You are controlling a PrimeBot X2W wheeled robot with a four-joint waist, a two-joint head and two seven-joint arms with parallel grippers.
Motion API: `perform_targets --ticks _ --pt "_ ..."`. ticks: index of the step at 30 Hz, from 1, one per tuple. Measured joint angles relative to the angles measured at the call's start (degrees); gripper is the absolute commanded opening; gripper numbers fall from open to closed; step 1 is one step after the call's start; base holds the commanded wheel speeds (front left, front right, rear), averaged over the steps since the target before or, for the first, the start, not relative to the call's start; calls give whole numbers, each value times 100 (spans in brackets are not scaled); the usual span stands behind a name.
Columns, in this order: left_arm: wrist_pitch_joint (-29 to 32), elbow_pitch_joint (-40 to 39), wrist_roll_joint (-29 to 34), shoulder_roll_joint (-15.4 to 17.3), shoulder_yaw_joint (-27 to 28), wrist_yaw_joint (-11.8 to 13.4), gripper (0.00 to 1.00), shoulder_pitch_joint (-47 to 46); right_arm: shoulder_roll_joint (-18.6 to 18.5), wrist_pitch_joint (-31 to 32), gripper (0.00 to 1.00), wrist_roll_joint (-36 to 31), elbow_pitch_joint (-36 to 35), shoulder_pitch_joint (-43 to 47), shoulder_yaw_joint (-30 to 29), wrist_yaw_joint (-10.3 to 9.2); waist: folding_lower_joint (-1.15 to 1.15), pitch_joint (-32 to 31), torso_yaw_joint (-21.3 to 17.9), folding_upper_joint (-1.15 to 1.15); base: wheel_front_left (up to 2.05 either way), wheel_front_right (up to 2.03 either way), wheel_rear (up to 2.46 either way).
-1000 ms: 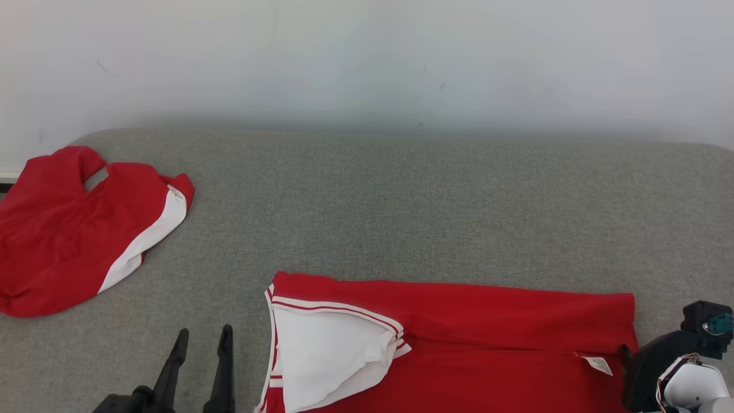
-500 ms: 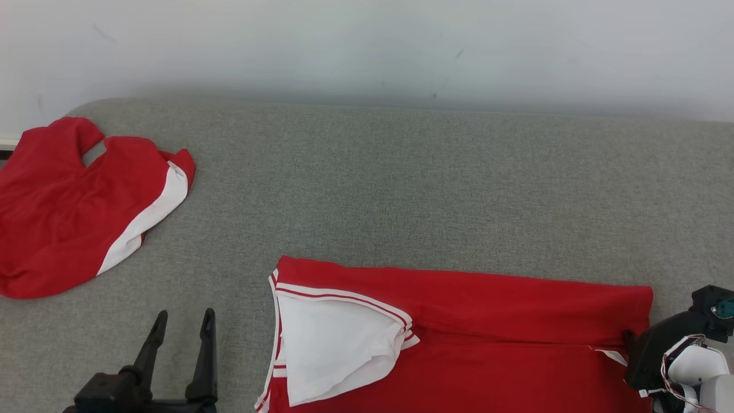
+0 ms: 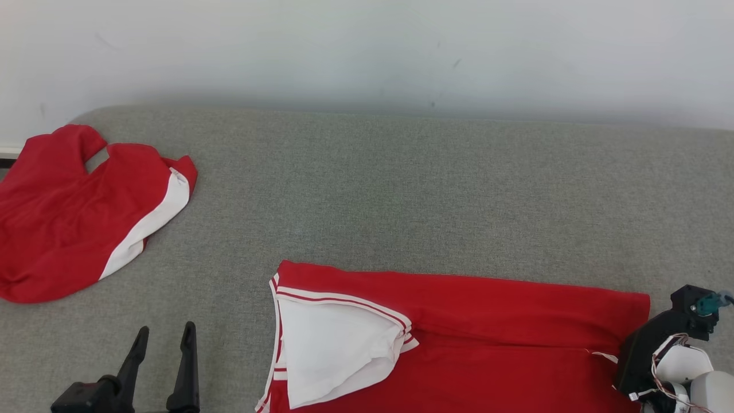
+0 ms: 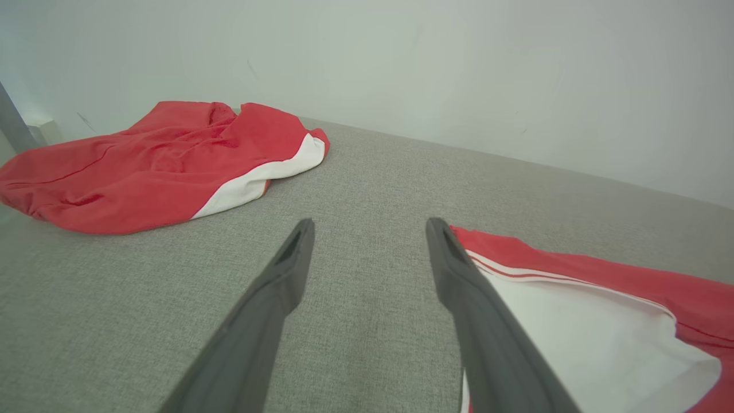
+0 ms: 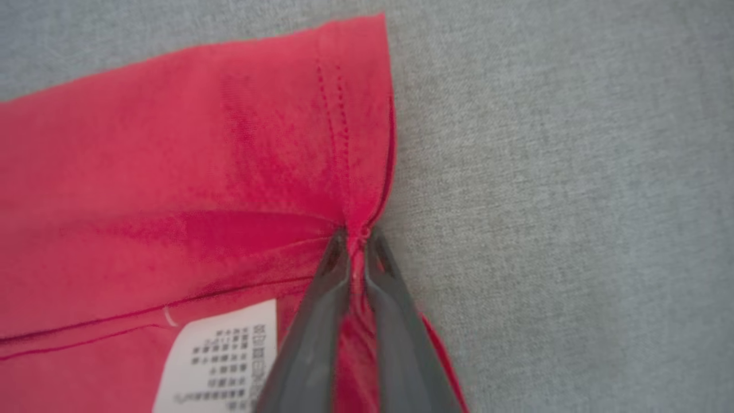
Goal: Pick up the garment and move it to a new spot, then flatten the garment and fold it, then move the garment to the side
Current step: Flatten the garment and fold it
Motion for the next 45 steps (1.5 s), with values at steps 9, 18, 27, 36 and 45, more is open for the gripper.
perform_targets --ticks 9,18,27,36,45 --pt "45 -167 -52 11 16 99 100 186 154 -459 0 -401 -399 115 -622 25 1 -114 -63 2 0 0 0" --pt "125 -327 -57 29 1 209 100 326 130 -894 0 -1379 -954 24 -1815 20 2 -311 -147 2 0 0 0" --pt "141 -419 -76 37 -24 298 100 484 119 -883 0 -1201 -1340 248 -1496 18 1 -544 -239 1 0 0 0" --pt "113 -412 -153 -10 -45 308 100 579 114 -488 0 367 -1990 945 775 18 0 -755 -289 1 0 0 0" --pt "92 -333 -193 -40 -88 250 100 542 116 -579 0 1291 -1761 865 2513 16 0 -751 -178 1 0 0 0"
